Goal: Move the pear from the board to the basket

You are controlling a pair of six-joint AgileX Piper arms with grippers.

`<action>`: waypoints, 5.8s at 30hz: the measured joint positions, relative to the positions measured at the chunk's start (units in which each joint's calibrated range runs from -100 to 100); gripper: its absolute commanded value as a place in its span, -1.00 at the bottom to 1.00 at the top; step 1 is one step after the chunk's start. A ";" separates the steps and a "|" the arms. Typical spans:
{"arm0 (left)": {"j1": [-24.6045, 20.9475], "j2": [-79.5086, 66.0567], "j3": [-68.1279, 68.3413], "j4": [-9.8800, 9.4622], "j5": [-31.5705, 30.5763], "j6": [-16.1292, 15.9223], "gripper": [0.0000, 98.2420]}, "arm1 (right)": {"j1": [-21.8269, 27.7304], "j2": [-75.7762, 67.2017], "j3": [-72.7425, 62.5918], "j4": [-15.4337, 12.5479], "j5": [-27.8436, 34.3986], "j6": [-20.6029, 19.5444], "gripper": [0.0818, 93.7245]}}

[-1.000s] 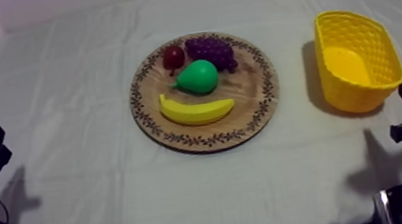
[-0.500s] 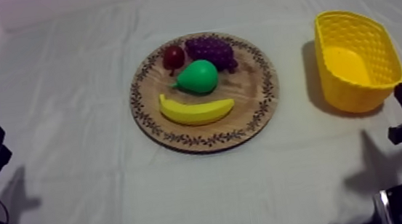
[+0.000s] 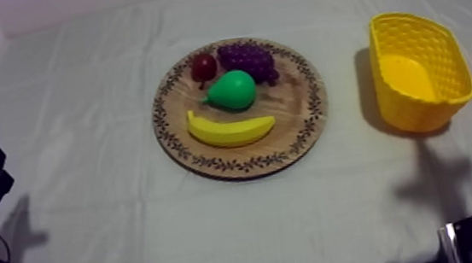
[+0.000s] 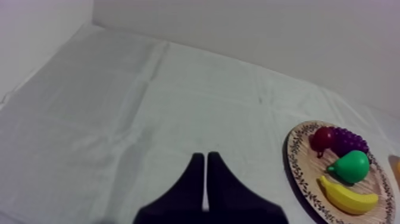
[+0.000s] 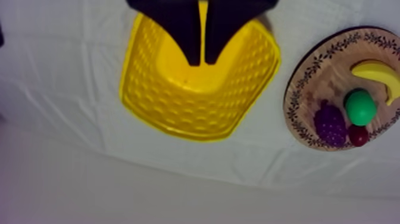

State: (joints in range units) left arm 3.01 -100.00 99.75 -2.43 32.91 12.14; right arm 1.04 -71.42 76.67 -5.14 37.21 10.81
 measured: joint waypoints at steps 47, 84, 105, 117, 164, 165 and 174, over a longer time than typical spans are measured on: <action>0.00 0.00 0.00 0.00 0.00 0.03 -1.00 | -21.06 73.75 -71.20 -8.92 38.02 19.02 -0.61; 0.00 0.00 0.00 0.00 0.00 0.03 -1.00 | -26.64 109.19 -84.04 -3.21 29.33 16.01 0.83; 0.00 0.00 0.00 0.00 0.00 0.03 -1.00 | -27.40 116.57 -86.90 -2.17 27.75 15.20 -0.04; 0.00 0.00 0.00 0.00 0.00 0.03 -1.00 | -26.95 106.61 -78.82 -3.63 28.82 16.02 -0.25; 0.00 0.00 0.00 0.00 0.00 0.03 -1.00 | 6.97 63.19 -46.32 -9.22 27.36 12.16 -0.29; 0.00 0.00 0.00 0.00 0.00 0.03 -1.00 | 7.11 63.19 -45.42 -9.22 27.02 12.01 -0.26; 0.00 0.00 0.00 0.00 0.00 0.03 -1.00 | 7.90 62.27 -38.63 -8.41 23.80 10.65 0.25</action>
State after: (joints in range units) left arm 3.01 -100.00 99.75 -2.43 32.91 12.17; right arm 8.95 -9.15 38.04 -13.55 61.00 21.46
